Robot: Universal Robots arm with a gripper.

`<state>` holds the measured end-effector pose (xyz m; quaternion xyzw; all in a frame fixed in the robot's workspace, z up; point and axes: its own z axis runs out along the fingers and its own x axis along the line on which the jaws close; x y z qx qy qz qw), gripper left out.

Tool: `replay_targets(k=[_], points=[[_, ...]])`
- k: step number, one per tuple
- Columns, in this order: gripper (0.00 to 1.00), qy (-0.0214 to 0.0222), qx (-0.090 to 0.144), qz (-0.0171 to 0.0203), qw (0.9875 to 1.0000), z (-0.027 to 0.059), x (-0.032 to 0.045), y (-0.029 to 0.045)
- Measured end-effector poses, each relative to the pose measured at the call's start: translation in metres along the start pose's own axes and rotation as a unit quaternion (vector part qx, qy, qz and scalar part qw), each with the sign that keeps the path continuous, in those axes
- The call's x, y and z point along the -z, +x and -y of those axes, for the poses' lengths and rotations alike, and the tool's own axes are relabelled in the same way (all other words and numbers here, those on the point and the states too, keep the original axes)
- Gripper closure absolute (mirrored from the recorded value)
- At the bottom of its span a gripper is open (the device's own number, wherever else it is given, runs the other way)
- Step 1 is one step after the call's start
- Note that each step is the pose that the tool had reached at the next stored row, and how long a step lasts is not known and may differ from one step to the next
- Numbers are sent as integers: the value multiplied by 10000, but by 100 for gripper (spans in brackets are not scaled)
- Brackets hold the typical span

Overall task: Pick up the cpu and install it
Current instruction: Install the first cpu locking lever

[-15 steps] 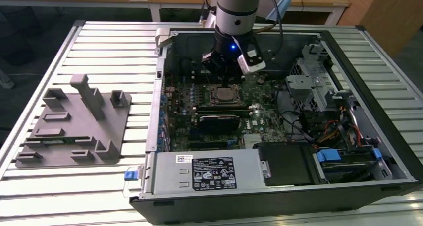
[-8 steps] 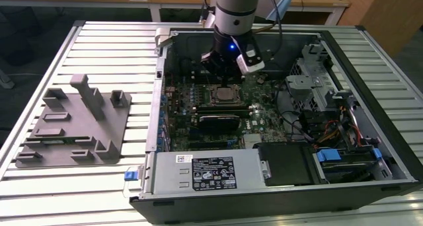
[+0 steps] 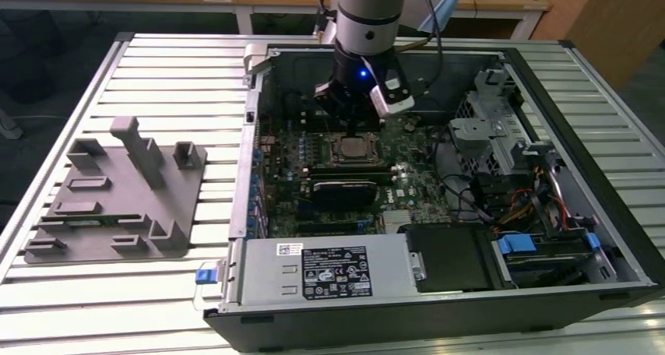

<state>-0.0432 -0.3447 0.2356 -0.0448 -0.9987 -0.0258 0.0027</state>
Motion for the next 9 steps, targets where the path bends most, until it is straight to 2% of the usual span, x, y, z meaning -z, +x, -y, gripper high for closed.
replay_targets(k=[9], points=[[89, 0, 0, 0, 10000, 3, 0, 32]])
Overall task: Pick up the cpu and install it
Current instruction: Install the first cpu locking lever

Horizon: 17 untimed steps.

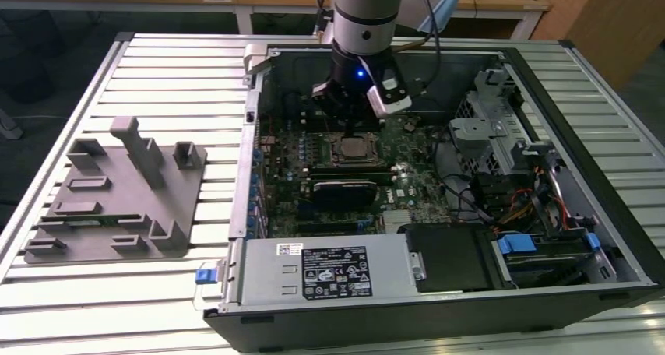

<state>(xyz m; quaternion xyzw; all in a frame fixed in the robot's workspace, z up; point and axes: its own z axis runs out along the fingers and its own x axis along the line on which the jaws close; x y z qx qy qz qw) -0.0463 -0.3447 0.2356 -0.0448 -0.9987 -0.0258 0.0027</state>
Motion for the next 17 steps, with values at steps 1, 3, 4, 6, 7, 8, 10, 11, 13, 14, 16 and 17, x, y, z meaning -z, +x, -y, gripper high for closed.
replay_targets(k=[1, 3, 4, 6, 7, 8, 10, 11, 13, 14, 16, 17], points=[[89, 0, 0, 0, 10000, 0, 0, 2], [89, 0, 1, 0, 10000, 1, 0, 6], [89, 0, 1, 0, 10000, 1, 0, 8], [89, 0, 0, 0, 10000, 1, 0, 13], [89, -1, 0, 0, 10000, 1, 0, 16], [89, -1, 0, 0, 10000, 2, 0, 19], [89, -1, 0, 0, 10000, 2, 0, 26], [89, -1, 0, 0, 10000, 3, 0, 30], [89, -1, 0, 0, 10000, 3, 0, 35], [89, -1, 0, 0, 10000, 3, 0, 38], [89, -1, 0, 0, 10000, 4, 0, 43], [89, -2, 0, 0, 10000, 4, 0, 47]])
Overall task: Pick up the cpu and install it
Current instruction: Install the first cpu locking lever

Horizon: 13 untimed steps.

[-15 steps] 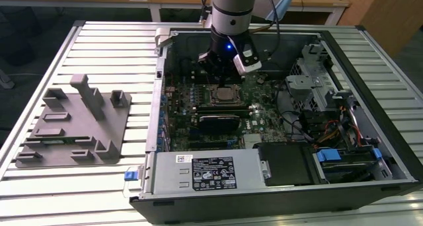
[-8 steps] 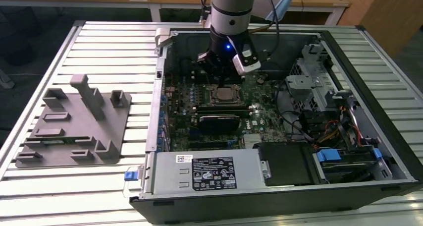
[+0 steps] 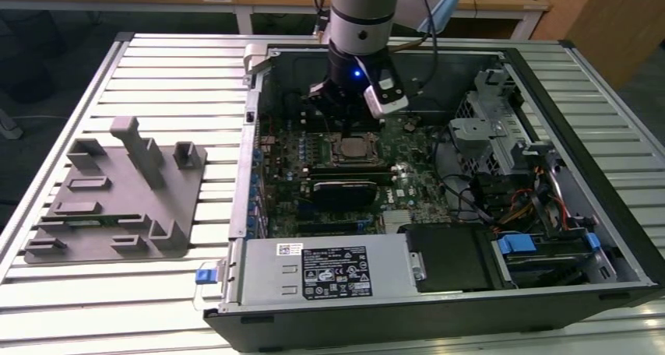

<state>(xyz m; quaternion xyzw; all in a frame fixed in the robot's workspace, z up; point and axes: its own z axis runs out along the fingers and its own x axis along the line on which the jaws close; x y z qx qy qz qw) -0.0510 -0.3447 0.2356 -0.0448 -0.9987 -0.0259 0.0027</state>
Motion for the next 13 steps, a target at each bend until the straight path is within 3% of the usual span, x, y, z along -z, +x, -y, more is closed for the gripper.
replay_targets(k=[6, 13], points=[[89, 0, 0, 0, 10000, 3, 0, 30], [89, -1, 0, 0, 10000, 12, -1, 122]])
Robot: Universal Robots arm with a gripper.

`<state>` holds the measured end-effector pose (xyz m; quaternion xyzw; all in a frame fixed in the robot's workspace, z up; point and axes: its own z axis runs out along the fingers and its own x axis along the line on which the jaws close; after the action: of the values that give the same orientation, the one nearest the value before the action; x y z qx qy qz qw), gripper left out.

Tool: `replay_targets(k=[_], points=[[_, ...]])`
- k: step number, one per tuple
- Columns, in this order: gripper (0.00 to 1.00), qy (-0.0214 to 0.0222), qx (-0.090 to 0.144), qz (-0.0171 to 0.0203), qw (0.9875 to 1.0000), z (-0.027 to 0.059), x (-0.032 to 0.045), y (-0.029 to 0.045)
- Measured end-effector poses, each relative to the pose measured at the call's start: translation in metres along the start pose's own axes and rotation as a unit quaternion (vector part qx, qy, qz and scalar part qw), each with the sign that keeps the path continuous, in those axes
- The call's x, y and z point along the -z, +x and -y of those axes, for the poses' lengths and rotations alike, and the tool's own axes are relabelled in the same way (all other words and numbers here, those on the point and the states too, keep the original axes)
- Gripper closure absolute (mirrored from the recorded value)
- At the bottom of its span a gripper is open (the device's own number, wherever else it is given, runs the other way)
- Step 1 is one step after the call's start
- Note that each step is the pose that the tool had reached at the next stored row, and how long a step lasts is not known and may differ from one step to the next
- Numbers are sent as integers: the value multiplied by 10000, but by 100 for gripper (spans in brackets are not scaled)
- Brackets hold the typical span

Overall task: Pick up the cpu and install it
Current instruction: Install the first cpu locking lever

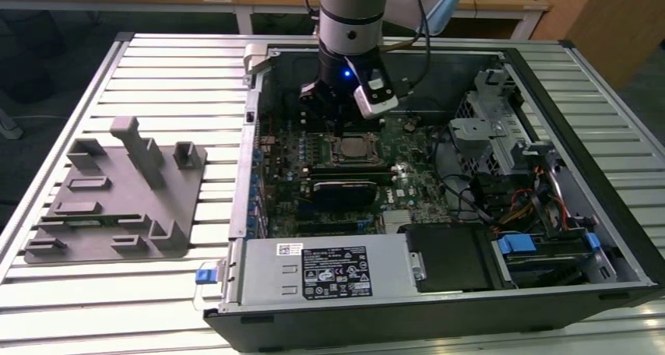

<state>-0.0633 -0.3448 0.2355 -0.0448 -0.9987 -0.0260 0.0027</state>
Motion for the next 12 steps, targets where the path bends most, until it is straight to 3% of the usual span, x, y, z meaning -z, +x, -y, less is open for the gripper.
replay_targets(k=[12], points=[[89, 0, 0, 0, 10000, 11, 0, 93]])
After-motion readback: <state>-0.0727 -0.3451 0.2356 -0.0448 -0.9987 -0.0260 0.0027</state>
